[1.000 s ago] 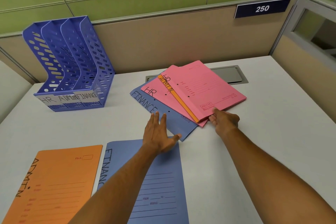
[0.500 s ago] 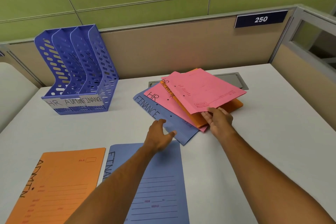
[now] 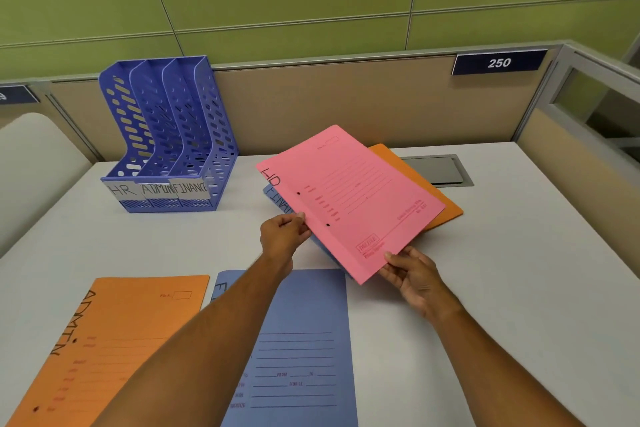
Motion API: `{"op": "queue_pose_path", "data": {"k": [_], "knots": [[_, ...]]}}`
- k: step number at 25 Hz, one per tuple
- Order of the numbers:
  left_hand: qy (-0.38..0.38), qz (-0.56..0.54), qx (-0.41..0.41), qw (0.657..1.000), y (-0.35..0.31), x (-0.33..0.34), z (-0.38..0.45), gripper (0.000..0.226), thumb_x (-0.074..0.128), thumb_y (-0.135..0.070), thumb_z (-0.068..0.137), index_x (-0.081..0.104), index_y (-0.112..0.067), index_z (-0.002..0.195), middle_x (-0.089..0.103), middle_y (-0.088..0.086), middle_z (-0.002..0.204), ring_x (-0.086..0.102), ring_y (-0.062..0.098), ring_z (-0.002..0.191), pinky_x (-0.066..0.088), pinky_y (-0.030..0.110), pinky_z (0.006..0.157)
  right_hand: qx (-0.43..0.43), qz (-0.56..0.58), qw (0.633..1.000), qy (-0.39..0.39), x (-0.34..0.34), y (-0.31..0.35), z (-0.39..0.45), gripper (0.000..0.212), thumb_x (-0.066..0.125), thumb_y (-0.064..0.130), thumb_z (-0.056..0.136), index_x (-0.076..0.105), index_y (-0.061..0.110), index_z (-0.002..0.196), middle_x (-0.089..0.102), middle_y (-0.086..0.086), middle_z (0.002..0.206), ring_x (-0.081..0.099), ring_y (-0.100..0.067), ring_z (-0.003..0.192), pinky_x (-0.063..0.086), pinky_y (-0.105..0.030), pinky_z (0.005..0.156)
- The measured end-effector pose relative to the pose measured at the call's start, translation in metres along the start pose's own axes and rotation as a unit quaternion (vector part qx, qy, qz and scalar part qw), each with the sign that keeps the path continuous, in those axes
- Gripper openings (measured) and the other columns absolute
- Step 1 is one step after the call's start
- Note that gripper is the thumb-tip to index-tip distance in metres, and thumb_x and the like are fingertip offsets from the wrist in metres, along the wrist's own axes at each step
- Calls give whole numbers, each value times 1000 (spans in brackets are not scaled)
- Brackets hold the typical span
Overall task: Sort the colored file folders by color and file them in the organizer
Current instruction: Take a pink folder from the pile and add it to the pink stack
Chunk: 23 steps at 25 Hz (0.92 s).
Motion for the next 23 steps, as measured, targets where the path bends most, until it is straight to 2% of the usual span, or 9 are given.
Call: {"op": "queue_pose_path", "data": {"k": [4, 8, 10, 13, 15, 18, 20, 23], "knots": [[-15, 0, -1, 1000, -8, -16, -7, 15, 66, -2, 87, 65, 5, 100, 72, 17, 99, 73, 26, 87, 60, 32, 72, 31, -39, 998, 44, 11, -10, -10, 42, 64, -11, 82, 56, 4, 121, 70, -19, 109, 71, -32, 93, 61, -35, 68], [-46, 13, 11, 999, -23, -38, -14, 2, 65, 1, 87, 65, 0, 88, 71, 15, 96, 71, 25, 87, 59, 33, 77, 41, -68, 994, 70, 26, -19, -17, 42, 65, -7, 83, 56, 6, 122, 71, -18, 107, 72, -28, 88, 61, -33, 68], [-62, 29, 21, 997, -34, -53, -14, 4, 65, 2, 87, 65, -1, 85, 70, 15, 96, 70, 27, 87, 59, 36, 78, 26, -44, 996, 75, 35, -17, -17, 39, 65, -1, 85, 56, 8, 122, 71, -17, 109, 71, -29, 94, 60, -33, 70], [-75, 51, 44, 995, -54, -81, -13, 4, 65, 4, 85, 64, 1, 84, 70, 18, 96, 70, 30, 88, 59, 39, 76, -20, 15, 999, 40, 43, -2, -13, 46, 70, 14, 80, 54, 9, 123, 68, -19, 112, 68, -31, 100, 60, -34, 69], [-87, 64, 60, 992, -67, -105, -13, 5, 65, 6, 84, 63, 1, 83, 69, 20, 95, 68, 31, 86, 59, 37, 71, -40, 23, 999, 8, 47, 7, -10, 42, 69, 18, 80, 57, 11, 120, 69, -14, 107, 67, -27, 98, 60, -32, 66], [-95, 96, 79, 988, -83, -143, -14, 8, 64, 7, 84, 63, -1, 80, 68, 19, 90, 67, 31, 83, 58, 40, 76, -47, -38, 998, 10, 62, 8, -5, 30, 63, 19, 90, 63, 8, 118, 70, -11, 105, 66, -25, 96, 56, -33, 70], [-92, 128, 81, 984, -88, -168, -14, 6, 64, 5, 84, 65, -1, 82, 69, 18, 88, 66, 29, 82, 57, 41, 79, -47, -94, 994, 24, 78, 6, -5, 27, 64, 18, 90, 66, 3, 113, 71, -12, 97, 66, -22, 85, 55, -31, 70], [-90, 158, 72, 981, -88, -207, -16, 4, 65, 4, 83, 65, 0, 83, 69, 16, 85, 66, 27, 80, 57, 39, 74, -38, -145, 987, 50, 110, -9, -8, 18, 66, 13, 89, 69, 0, 102, 71, -15, 90, 68, -21, 75, 58, -28, 66]]}}
Point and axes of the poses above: each hand's wrist, its own z-axis towards the middle knuckle, its own x-axis out of the palm, y = z × x, the point moved 8 cm from there along z, towards the middle knuckle
